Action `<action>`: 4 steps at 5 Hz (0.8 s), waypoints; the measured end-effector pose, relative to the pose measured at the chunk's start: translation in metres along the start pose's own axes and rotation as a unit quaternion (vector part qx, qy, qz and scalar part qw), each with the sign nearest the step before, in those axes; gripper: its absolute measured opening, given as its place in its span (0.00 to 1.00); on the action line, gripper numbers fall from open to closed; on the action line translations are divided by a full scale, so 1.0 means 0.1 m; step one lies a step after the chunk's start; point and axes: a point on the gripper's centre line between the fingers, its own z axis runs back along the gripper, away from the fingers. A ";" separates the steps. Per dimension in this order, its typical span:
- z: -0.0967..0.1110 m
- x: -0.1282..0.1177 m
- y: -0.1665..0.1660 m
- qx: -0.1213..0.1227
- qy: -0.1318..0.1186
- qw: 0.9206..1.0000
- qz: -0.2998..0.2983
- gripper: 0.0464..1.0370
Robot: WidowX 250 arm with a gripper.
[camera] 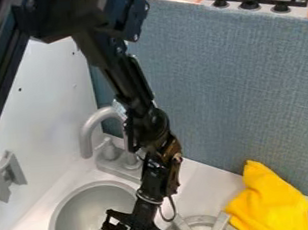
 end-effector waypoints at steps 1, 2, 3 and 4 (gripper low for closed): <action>-0.01 -0.03 -0.02 -0.009 0.005 1.000 0.001 0.91; 0.20 -0.11 -0.01 -0.043 -0.009 0.999 0.013 0.97; 0.56 -0.25 0.10 -0.029 -0.017 0.996 0.081 0.96; 1.04 -0.55 -0.12 -0.026 -0.093 0.994 0.047 0.96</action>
